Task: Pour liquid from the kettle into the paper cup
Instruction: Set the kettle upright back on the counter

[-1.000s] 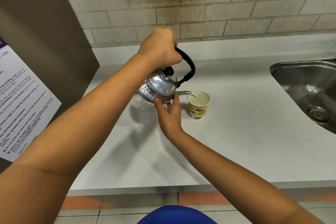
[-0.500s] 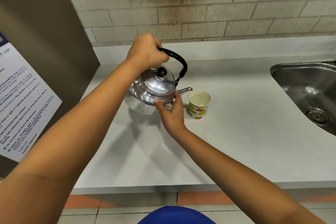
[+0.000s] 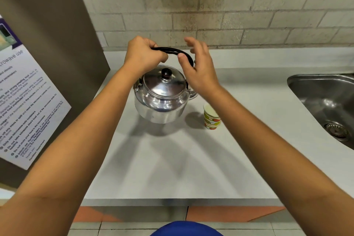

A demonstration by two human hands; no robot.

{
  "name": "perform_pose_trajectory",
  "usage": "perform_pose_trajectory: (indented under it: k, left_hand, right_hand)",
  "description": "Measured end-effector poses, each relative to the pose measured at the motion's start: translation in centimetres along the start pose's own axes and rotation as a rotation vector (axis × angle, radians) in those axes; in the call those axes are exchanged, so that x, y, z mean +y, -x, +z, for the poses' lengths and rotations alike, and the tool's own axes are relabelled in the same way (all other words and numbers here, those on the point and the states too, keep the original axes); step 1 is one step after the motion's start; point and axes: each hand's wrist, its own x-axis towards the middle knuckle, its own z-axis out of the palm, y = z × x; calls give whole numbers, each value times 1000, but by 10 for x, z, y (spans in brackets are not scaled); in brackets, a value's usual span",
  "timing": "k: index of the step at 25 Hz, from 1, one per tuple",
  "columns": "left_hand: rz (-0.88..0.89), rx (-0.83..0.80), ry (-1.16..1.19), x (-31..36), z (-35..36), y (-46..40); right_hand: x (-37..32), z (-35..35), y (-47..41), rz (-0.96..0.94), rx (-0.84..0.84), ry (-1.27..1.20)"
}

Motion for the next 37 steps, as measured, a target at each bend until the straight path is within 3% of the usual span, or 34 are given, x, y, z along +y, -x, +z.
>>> perform_pose_trajectory:
  k: [3,7,16,37]
  left_hand:
    - [-39,11,48,-6,-4,2]
    - [-56,22,92,-14,-11,4]
    - [-120,26,147,-47,-20,5]
    - [-231,-105,186,-113,16,-12]
  right_hand:
    - [-8,-9,-24,-62,-327,77]
    - [-14,-5,-37,-83,-464,151]
    - [-19,26,-32,-109,-506,160]
    - [31,72,-17,32,-546,164]
